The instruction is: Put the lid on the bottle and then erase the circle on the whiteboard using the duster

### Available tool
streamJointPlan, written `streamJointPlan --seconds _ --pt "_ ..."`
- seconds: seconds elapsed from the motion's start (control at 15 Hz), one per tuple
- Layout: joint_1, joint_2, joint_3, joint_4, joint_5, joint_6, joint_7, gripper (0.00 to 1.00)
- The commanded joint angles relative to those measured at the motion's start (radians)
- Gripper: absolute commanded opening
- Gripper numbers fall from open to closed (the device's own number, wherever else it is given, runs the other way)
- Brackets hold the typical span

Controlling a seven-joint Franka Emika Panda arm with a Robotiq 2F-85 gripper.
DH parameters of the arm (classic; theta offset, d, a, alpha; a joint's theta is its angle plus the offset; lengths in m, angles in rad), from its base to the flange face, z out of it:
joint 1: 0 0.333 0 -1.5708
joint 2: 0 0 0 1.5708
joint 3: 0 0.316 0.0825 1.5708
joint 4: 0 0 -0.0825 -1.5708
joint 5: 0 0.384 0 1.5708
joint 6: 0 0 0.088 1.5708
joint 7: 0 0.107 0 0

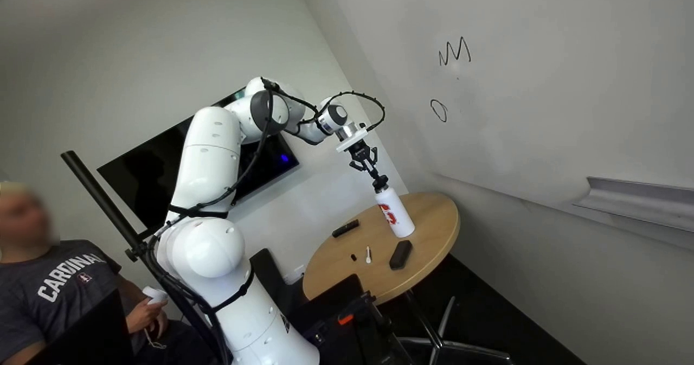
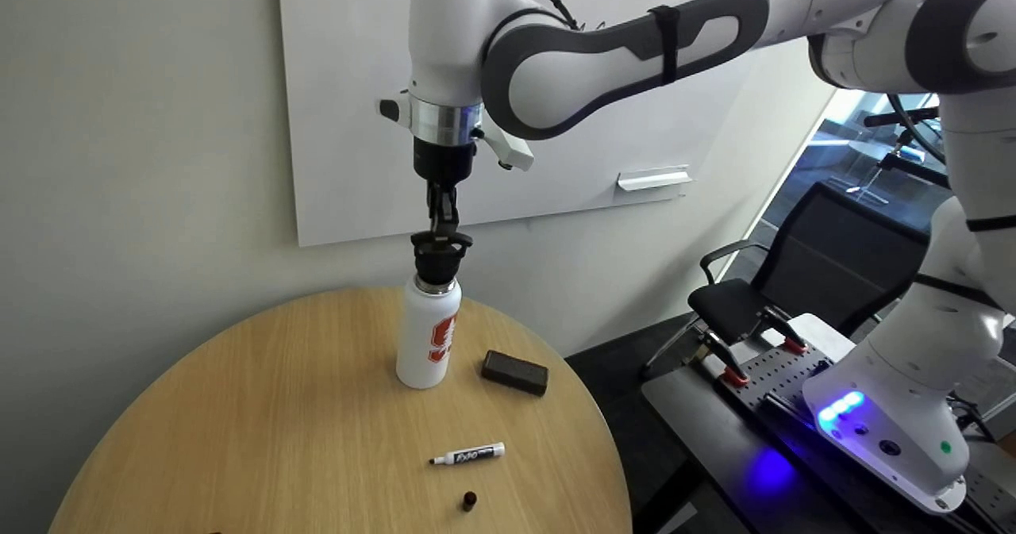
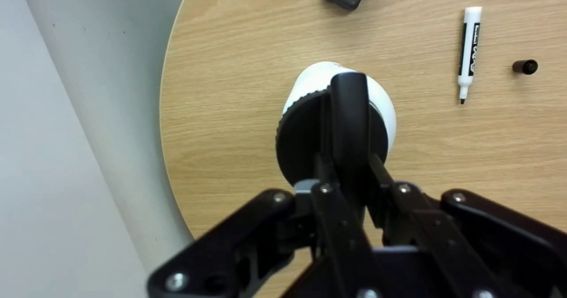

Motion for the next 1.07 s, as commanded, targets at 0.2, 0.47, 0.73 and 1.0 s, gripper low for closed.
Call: streamJointPlan --seconds 0.2,0.47,0.73,1.0 --pt "-0.005 0.027 0.004 0.057 0.019 -0.04 -0.067 0.05" --pt "-0.01 0.035 0.012 0.063 0.035 -0.043 -0.098 0.05" --pt "-0.012 0.04 0.016 0.067 0.042 -0.049 -0.115 0.05" --pt "-0.012 0.042 0.016 0.07 0.046 -0.057 -0.117 0.05"
